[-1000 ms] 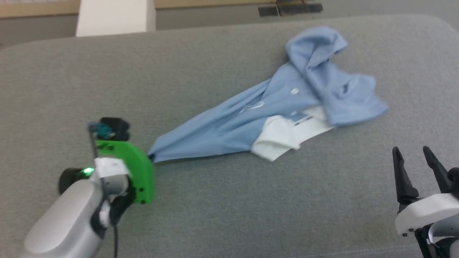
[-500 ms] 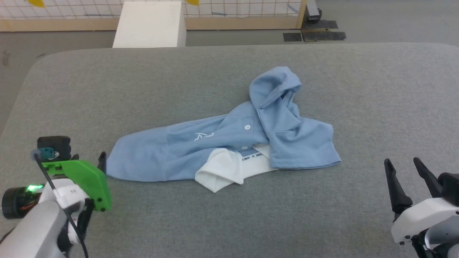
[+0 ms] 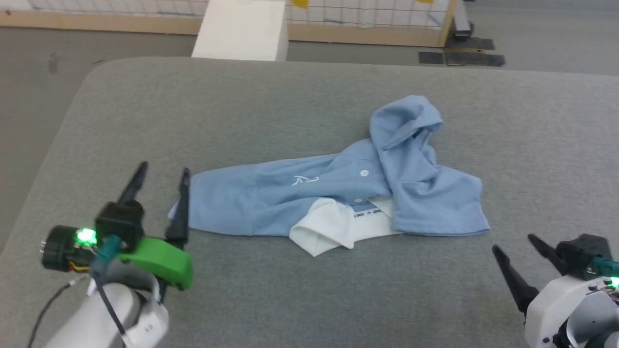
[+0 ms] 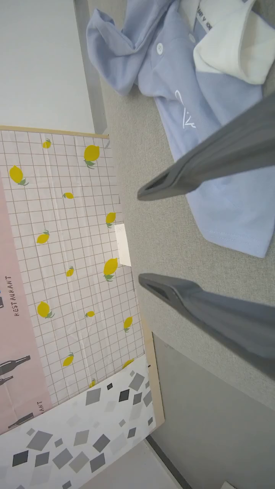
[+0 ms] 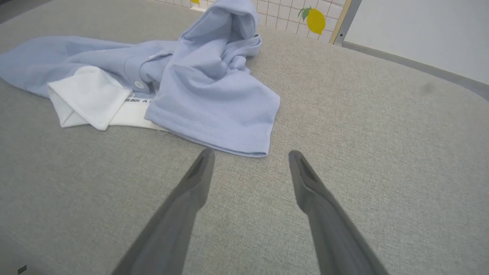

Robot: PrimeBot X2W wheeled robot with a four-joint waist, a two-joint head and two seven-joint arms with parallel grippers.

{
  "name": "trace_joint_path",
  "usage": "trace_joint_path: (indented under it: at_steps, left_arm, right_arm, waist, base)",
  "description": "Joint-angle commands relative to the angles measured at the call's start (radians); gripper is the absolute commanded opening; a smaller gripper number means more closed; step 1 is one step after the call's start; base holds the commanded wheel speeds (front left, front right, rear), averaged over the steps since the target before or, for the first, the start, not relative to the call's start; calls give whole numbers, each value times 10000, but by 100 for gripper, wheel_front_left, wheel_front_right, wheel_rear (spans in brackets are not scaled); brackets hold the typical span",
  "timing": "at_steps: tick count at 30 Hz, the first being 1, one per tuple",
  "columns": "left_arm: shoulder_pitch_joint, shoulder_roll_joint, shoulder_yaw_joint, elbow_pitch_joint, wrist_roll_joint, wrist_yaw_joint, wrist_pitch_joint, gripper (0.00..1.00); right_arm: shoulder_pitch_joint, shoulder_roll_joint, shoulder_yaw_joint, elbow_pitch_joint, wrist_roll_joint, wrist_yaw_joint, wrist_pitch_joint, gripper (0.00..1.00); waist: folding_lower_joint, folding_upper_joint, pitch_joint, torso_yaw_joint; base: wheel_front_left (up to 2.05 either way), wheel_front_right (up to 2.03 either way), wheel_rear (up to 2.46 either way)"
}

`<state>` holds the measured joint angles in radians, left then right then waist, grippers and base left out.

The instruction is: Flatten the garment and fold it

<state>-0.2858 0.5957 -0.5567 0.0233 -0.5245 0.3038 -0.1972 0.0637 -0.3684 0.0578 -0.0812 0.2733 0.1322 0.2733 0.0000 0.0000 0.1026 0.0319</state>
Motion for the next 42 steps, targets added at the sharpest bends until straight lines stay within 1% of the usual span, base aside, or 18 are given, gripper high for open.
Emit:
trace_joint_path:
  at_steps: [1, 7, 9, 12, 16, 20, 22, 29, 32, 33, 34, 37, 42]
  left_arm:
    - [225, -85, -123, -56, 146, -2, -78, 100]
    - [257, -388, -492, -72, 242, -30, -46, 100]
    - [191, -469, -561, -49, 246, -55, -18, 100]
    - [65, -568, -585, 16, 237, -53, -13, 100]
    - [-102, -675, -596, 138, 240, -81, -73, 100]
    - [-187, -795, -579, 233, 215, -35, -127, 100]
    - [-212, -830, -583, 272, 212, -37, -160, 100]
    - [-238, -952, -588, 338, 205, 1, -268, 100]
    - [-237, -988, -567, 357, 184, 21, -308, 100]
    - [-244, -997, -567, 371, 181, 19, -317, 100]
    - [-258, -1012, -572, 394, 176, 13, -325, 100]
    - [-326, -1055, -591, 495, 153, -12, -321, 100]
    - [-222, -1030, -583, 724, 48, -15, -309, 100]
  right_arm:
    - [-173, -349, 300, -3, 226, -15, 227, 100]
    - [-1425, -2104, 1856, 511, 979, -15, 1136, 100]
    - [-1960, -2589, 2388, 740, 1213, -15, 1324, 100]
    - [-2695, -3231, 3305, 1128, 1619, -15, 1569, 100]
    - [-3383, -3888, 4467, 1680, 2088, -15, 1853, 100]
    - [-3822, -4319, 5334, 2200, 2393, -15, 1892, 100]
    - [-4013, -4439, 5612, 2434, 2483, -15, 1782, 100]
    - [-4561, -4532, 6094, 3146, 2538, -15, 1265, 100]
    - [-4705, -4501, 6334, 3373, 2602, -15, 1270, 100]
    - [-4737, -4500, 6432, 3429, 2627, -15, 1299, 46]
    - [-4766, -4505, 6571, 3477, 2661, -15, 1332, 0]
    - [-4804, -4534, 6879, 3563, 2837, -15, 1340, 0]
    - [-4814, -4515, 6855, 3680, 3304, -15, 1106, 0]
  waist:
    - [0, 0, 192, 325]
    - [0, 0, 683, 875]
    - [0, 0, 842, 1069]
    - [0, 0, 1091, 1367]
    - [0, 0, 1323, 1717]
    - [0, 0, 1495, 1980]
    - [0, 0, 1587, 2066]
    - [0, 0, 1874, 2209]
    - [0, 0, 1958, 2206]
    - [0, 0, 1974, 2203]
    - [0, 0, 1983, 2198]
    - [0, 0, 1893, 2165]
    - [0, 0, 1347, 1898]
  base:
    - [0, 0, 0]
    - [0, 0, 0]
    - [0, 0, 0]
    - [0, 0, 0]
    - [0, 0, 0]
    - [0, 0, 0]
    - [0, 0, 0]
    - [0, 0, 0]
    - [0, 0, 0]
    - [0, 0, 0]
    - [0, 0, 0]
    - [0, 0, 0]
    - [0, 0, 0]
